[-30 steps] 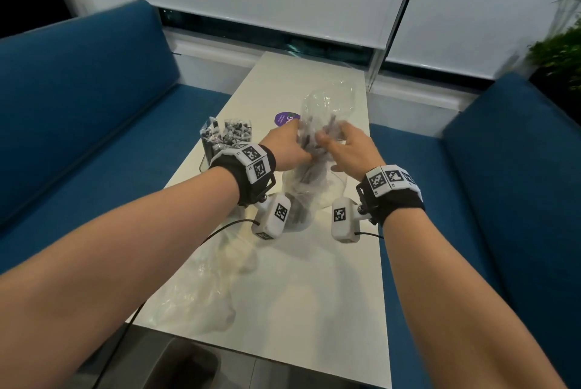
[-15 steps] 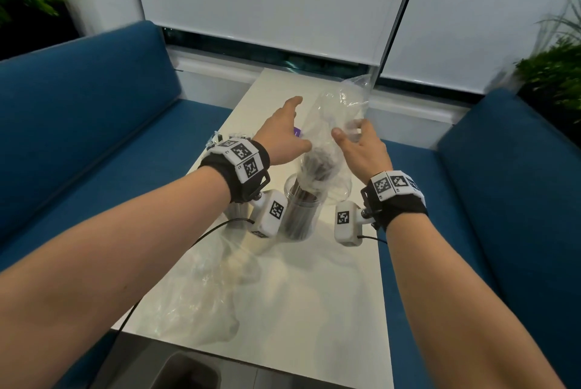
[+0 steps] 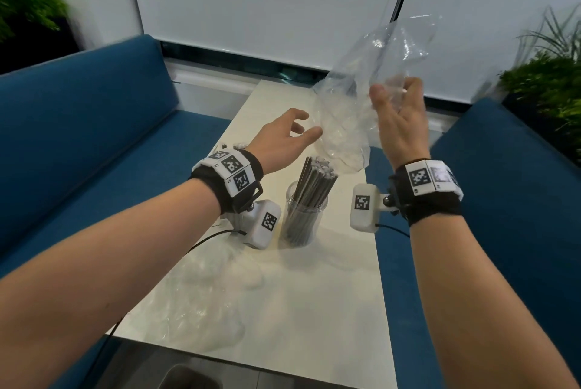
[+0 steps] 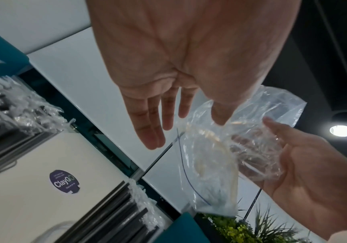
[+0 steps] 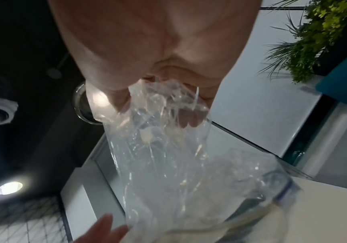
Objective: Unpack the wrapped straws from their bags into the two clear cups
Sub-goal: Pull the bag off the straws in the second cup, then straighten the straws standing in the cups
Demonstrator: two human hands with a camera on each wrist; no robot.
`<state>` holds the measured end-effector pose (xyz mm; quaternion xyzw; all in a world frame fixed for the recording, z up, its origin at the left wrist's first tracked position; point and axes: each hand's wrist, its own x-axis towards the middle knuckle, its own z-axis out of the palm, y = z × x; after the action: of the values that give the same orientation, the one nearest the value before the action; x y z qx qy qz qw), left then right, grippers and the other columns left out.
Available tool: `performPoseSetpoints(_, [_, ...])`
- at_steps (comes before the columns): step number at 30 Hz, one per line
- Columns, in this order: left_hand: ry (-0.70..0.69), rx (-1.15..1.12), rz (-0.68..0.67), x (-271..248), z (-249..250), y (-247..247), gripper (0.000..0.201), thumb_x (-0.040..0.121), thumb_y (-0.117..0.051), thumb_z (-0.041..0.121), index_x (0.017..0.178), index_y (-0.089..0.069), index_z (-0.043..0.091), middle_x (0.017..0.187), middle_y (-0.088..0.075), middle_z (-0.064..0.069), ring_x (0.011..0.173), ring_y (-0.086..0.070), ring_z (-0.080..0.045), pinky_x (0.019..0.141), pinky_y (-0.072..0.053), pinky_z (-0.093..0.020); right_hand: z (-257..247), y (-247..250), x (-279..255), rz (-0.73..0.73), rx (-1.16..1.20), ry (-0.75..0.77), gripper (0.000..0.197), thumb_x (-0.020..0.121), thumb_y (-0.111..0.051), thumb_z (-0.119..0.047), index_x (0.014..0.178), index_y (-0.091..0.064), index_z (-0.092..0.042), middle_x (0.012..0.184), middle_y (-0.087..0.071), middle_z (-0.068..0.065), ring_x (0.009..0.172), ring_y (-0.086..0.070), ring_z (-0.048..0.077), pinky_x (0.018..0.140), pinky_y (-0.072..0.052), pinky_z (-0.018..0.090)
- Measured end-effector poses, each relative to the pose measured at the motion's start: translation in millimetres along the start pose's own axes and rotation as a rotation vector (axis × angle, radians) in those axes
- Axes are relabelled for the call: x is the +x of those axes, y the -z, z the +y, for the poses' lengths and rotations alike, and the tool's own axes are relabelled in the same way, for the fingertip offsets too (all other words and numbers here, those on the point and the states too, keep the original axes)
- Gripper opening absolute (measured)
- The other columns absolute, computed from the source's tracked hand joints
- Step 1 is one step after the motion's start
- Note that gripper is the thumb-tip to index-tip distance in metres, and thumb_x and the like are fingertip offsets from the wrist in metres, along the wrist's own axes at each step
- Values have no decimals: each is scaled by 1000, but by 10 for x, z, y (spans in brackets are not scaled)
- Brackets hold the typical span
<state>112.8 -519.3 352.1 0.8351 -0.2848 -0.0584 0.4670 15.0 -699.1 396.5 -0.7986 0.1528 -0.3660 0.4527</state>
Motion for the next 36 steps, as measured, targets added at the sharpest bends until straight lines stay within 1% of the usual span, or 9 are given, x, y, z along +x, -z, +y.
performPoseSetpoints(6, [-58, -271, 18, -417, 118, 26, 86, 79, -76, 60, 150, -31, 43, 137, -53, 2, 107, -69, -23, 78, -65, -41, 13, 29, -427, -56, 555, -177, 26, 105, -59, -34, 119, -54, -13, 116, -68, 4, 107, -75, 21, 99, -58, 47])
performPoseSetpoints(9, [-140, -94, -28, -749, 17, 52, 59, 90, -73, 39, 143, -46, 41, 121, -58, 12, 107, -64, -16, 94, -58, -41, 300, 4, -859, -167, 572, -316, 52, 96, -72, -34, 138, -49, -14, 128, -68, 7, 118, -72, 29, 104, -55, 53])
performPoseSetpoints(12, [-108, -43, -160, -1089, -260, 101, 50, 92, -70, 31, 137, -53, 43, 119, -63, 8, 100, -67, -13, 87, -60, -30, 656, 76, -1397, 19, 611, -386, 92, 82, -86, -26, 152, -30, -42, 140, -61, 11, 121, -69, 33, 98, -59, 53])
performPoseSetpoints(14, [-79, 34, -227, -1291, -510, 57, 50, 91, -71, 34, 136, -54, 48, 117, -64, 10, 100, -65, -8, 84, -58, -26, 865, 119, -1762, 102, 611, -454, 88, 82, -83, -18, 148, -30, -42, 135, -62, 13, 115, -71, 34, 96, -59, 54])
performPoseSetpoints(20, [61, 263, -394, -1581, -1127, -455, 53, 91, -67, 43, 141, -50, 44, 111, -51, 11, 99, -54, -5, 85, -42, -19, 1656, 47, -2499, -117, -34, -621, 51, 85, -84, -36, 124, -51, -34, 131, -61, -1, 107, -67, 20, 93, -54, 40])
performPoseSetpoints(26, [226, 502, -648, -1528, -1363, -868, 81, 92, -45, 71, 160, -18, 35, 155, -35, -7, 146, -26, -29, 115, -33, -47, 2007, 68, -2516, -573, -503, -700, 83, 90, -69, -59, 155, -41, -17, 162, -39, 5, 148, -39, 28, 121, -36, 46])
performPoseSetpoints(29, [151, 482, -544, -1508, -1211, -764, 82, 94, -38, 73, 161, -12, 34, 154, -36, -10, 144, -26, -32, 114, -31, -46, 1926, 233, -2335, -504, -427, -694, 97, 83, -72, -67, 159, -34, -19, 166, -36, 4, 153, -34, 28, 123, -33, 51])
performPoseSetpoints(32, [-11, 466, -313, -1389, -962, -579, 73, 97, -48, 60, 159, -24, 30, 149, -41, -6, 139, -33, -27, 113, -36, -43, 1712, 356, -2004, -330, -380, -557, 73, 88, -73, -55, 149, -50, -22, 153, -53, 3, 138, -52, 23, 113, -44, 44])
performPoseSetpoints(36, [-8, 329, -267, -820, -687, -508, 66, 95, -62, 32, 154, -34, 24, 145, -46, -5, 130, -50, -23, 106, -46, -39, 1495, 236, -1307, -273, -293, -426, 51, 91, -76, -40, 137, -63, -22, 135, -65, 0, 112, -65, 19, 96, -52, 36])
